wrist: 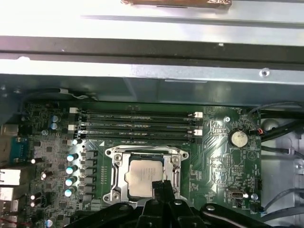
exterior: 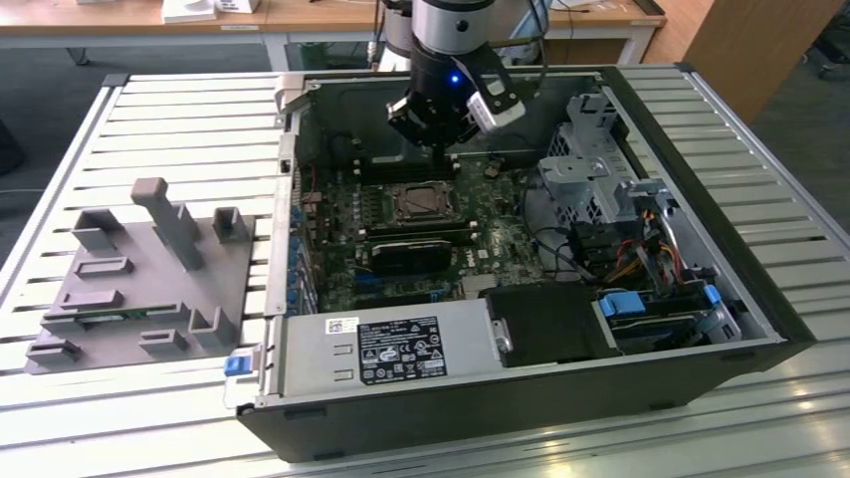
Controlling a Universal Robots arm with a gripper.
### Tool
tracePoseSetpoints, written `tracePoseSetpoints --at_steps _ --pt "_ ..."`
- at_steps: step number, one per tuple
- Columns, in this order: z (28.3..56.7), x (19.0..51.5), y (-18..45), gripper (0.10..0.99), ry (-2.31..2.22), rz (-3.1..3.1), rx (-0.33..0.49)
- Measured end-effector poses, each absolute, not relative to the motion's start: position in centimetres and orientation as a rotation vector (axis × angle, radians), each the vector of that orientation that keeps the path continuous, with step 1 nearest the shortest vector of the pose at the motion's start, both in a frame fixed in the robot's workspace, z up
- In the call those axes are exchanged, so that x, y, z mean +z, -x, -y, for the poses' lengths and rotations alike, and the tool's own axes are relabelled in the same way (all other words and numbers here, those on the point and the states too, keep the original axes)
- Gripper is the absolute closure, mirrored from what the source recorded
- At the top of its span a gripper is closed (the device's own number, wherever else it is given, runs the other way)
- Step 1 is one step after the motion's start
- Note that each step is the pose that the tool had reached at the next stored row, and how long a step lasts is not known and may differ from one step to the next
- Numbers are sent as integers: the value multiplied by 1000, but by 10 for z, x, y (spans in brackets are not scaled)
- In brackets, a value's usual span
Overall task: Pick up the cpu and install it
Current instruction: 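Install the second cpu locking lever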
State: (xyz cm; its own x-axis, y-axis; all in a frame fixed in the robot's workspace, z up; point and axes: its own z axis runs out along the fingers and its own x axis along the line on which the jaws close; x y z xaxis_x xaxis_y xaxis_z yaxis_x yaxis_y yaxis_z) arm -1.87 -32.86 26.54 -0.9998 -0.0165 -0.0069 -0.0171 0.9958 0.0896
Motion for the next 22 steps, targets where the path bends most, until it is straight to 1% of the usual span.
tracePoseSetpoints --at_steps 4,12,22 --pt "331 267 19 980 26 -3132 141" --pt "349 266 19 980 27 -3132 141" --pt "355 266 19 980 26 -3134 142"
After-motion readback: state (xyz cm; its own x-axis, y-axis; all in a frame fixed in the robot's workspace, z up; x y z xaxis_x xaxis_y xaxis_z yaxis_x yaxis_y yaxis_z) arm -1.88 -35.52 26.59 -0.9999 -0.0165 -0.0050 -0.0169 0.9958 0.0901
